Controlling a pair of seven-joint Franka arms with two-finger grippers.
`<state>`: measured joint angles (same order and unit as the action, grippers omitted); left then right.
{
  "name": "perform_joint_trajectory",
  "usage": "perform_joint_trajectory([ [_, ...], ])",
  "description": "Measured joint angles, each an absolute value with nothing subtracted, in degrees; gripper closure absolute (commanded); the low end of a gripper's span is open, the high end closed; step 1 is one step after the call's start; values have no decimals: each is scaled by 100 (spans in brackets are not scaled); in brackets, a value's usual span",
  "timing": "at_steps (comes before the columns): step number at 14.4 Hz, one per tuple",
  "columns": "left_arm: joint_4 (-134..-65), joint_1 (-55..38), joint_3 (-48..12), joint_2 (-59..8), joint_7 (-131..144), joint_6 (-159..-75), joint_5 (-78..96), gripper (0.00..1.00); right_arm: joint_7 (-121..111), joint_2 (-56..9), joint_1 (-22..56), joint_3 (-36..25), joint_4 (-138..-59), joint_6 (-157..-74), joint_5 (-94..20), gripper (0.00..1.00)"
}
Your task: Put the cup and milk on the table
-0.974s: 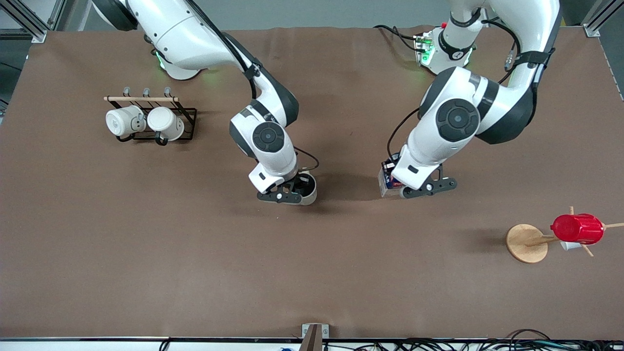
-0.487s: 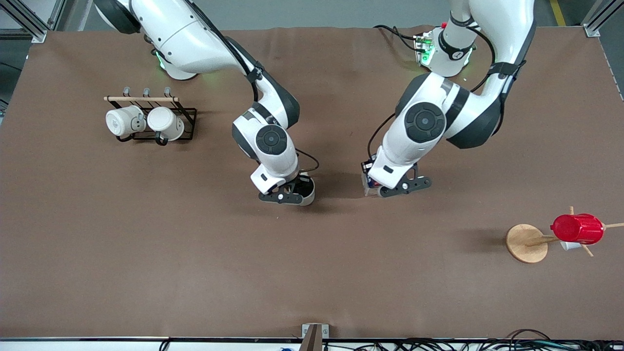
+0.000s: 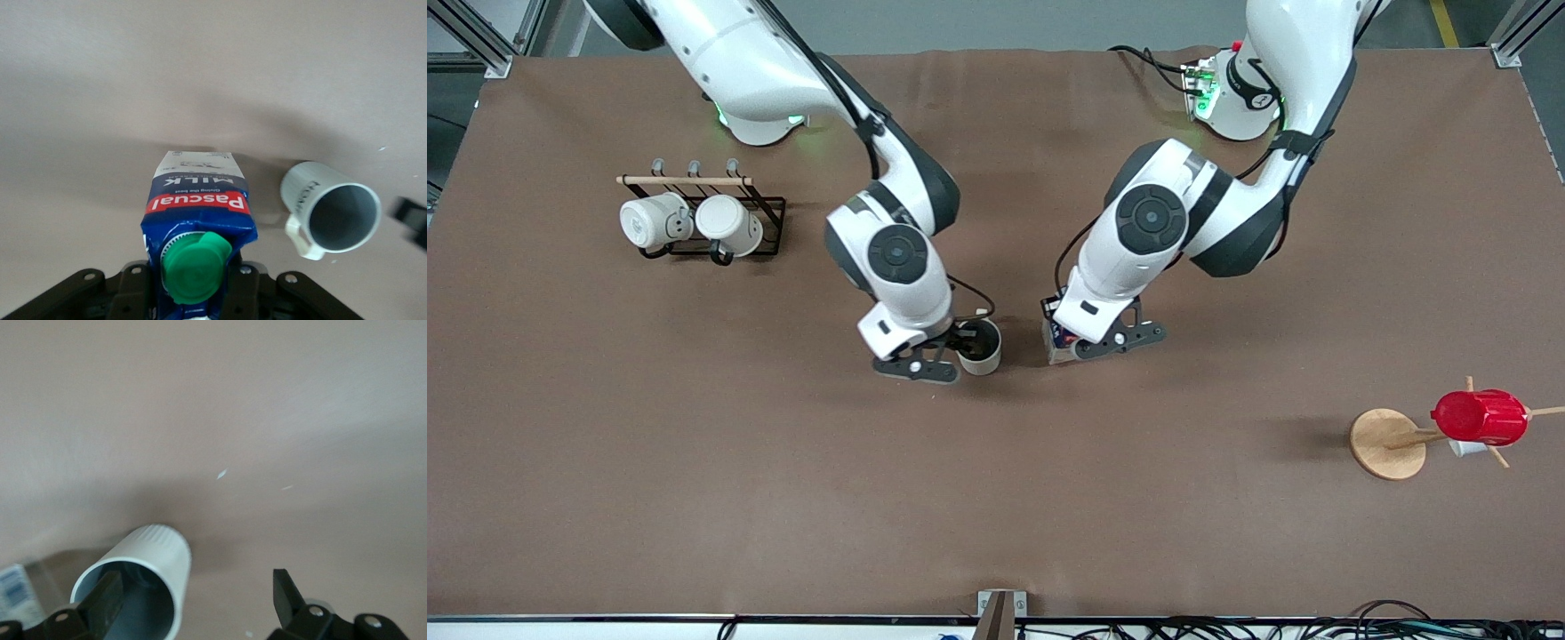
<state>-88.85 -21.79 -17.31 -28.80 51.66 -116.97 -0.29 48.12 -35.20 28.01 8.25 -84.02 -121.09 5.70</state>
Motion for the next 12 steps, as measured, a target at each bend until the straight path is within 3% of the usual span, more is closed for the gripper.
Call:
perform_joint_trajectory([
  [6, -8246, -2513, -1730, -3508, 5560, -11809, -29, 64, 4158, -1694, 1181, 776, -8354, -10616, 585, 0],
  [7, -8240, -2518, -1730, -3550, 5560, -11868, -29, 58, 3887, -1467, 837, 776, -8361, -10404, 585, 0],
  [9, -8231, -2518, -1726, -3620, 5560, -11931, -29, 0, 3325, -1108, 242, 766, -8372, -10042, 582, 0],
  [12, -8225, -2546, -1726, -3665, 5560, -12011, -29, 0, 2441, -742, -176, 452, -8391, -9734, 562, 0],
])
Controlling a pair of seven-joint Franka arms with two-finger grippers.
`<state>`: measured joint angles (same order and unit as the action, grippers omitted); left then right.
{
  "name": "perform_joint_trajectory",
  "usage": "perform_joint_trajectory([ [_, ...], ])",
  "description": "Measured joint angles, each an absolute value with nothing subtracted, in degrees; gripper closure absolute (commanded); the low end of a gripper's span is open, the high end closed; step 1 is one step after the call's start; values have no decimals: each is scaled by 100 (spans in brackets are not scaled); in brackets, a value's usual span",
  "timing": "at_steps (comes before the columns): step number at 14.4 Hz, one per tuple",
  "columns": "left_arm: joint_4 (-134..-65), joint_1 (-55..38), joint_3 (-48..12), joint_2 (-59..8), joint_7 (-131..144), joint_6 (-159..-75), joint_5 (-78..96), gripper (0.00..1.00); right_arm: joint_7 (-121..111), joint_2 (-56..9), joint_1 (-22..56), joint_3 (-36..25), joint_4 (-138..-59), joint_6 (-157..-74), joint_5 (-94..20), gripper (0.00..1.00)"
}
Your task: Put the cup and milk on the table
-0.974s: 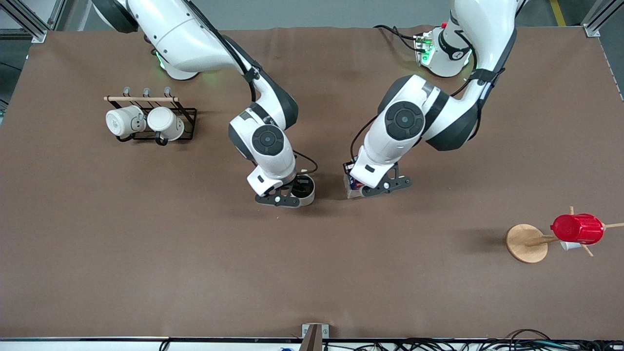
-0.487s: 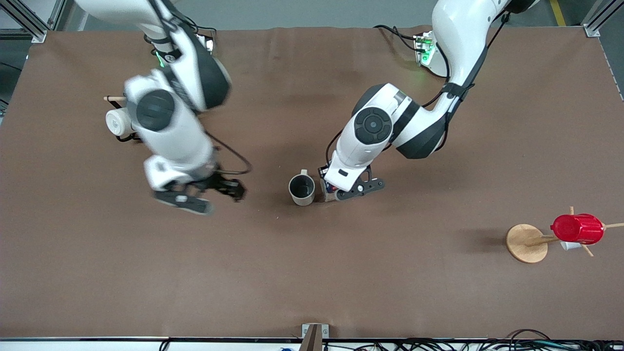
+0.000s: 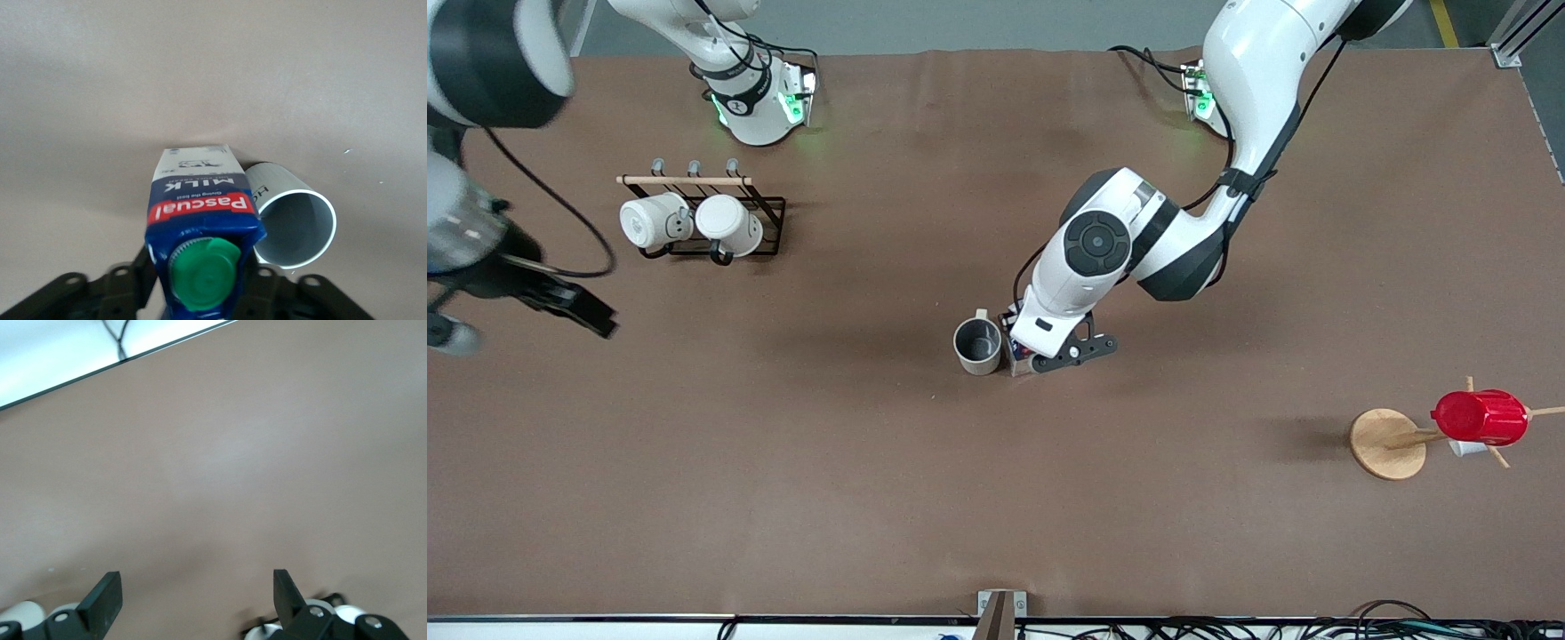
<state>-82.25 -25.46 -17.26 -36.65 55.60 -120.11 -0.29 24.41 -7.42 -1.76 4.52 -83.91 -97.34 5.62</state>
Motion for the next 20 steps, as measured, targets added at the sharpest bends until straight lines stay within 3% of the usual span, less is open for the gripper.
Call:
perform_joint_trajectory([
  [5, -7981, -2454, -1682, -3431, 5557, -11871, -576, 0, 981, -224, -273, -566, -8392, -8860, -43, 0],
  [11, -7870, -1054, -1648, -1938, 4573, -10485, -653, 0, 847, -113, -156, -475, -8439, -8707, -104, 0],
  [20, -8088, 212, -1630, -773, 1487, -9027, -577, 0, 848, -112, 3, -442, -8459, -8671, -105, 0],
])
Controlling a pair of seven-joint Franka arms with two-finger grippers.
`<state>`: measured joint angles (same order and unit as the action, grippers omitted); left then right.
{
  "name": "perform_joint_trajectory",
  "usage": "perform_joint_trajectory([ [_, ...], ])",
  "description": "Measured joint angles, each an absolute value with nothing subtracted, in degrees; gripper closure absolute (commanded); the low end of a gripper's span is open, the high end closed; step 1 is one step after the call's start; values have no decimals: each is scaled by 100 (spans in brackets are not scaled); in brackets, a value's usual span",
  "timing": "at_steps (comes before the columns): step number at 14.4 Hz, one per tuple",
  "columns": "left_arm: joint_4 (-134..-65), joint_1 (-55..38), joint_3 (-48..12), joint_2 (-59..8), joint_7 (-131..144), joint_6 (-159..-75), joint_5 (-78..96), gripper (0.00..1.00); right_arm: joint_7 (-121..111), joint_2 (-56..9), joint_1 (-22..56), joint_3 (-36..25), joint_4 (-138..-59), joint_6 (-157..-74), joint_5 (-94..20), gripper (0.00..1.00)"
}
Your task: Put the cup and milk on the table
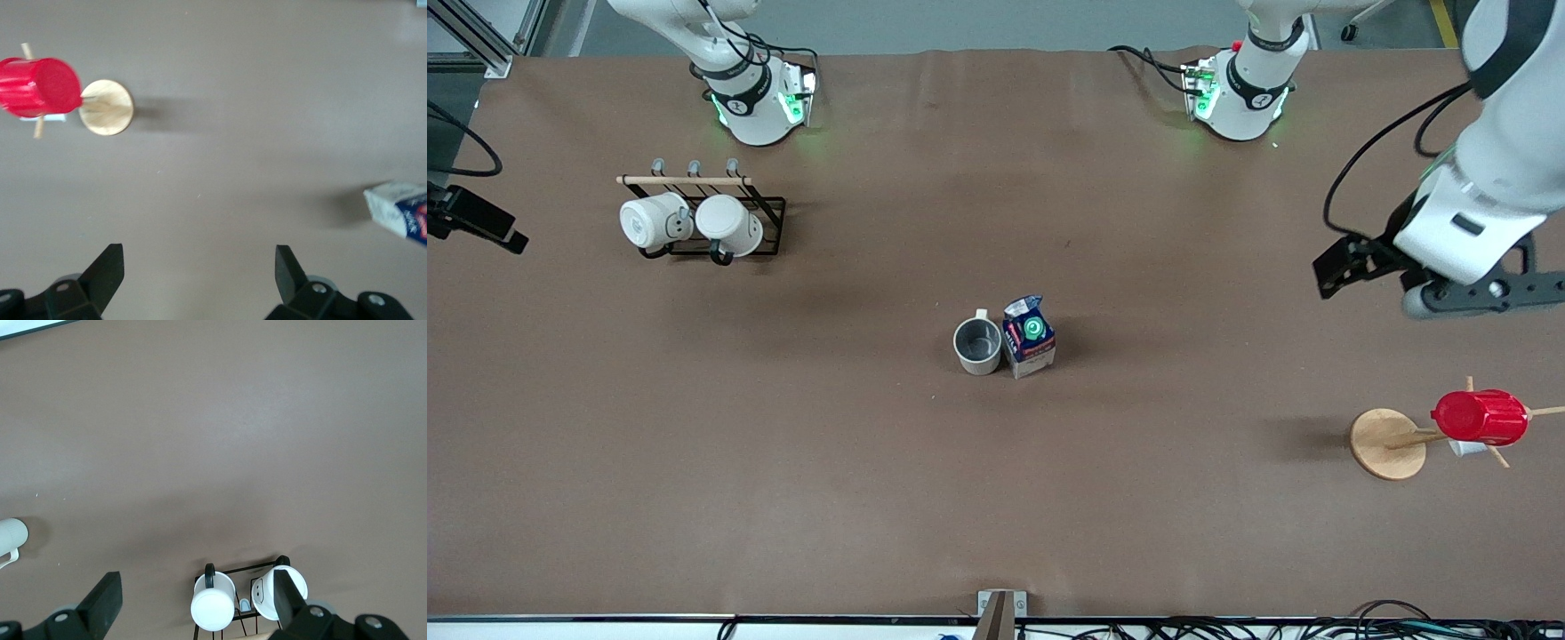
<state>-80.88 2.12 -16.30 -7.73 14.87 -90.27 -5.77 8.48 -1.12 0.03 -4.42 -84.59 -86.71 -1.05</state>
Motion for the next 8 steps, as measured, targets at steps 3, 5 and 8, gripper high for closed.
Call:
perform_joint_trajectory([
  [3, -8696, 92, -1202, -119, 980, -8948, -409, 0, 848, -112, 5, -442, -8460, -8667, -105, 0],
  [5, -9059, -33, -834, 232, 720, -8897, -289, 0, 847, -110, 5, -442, -8459, -8665, -105, 0],
  [8, -9240, -102, -660, 406, 497, -8861, -262, 0, 836, -109, 4, -412, -8459, -8663, -105, 0],
])
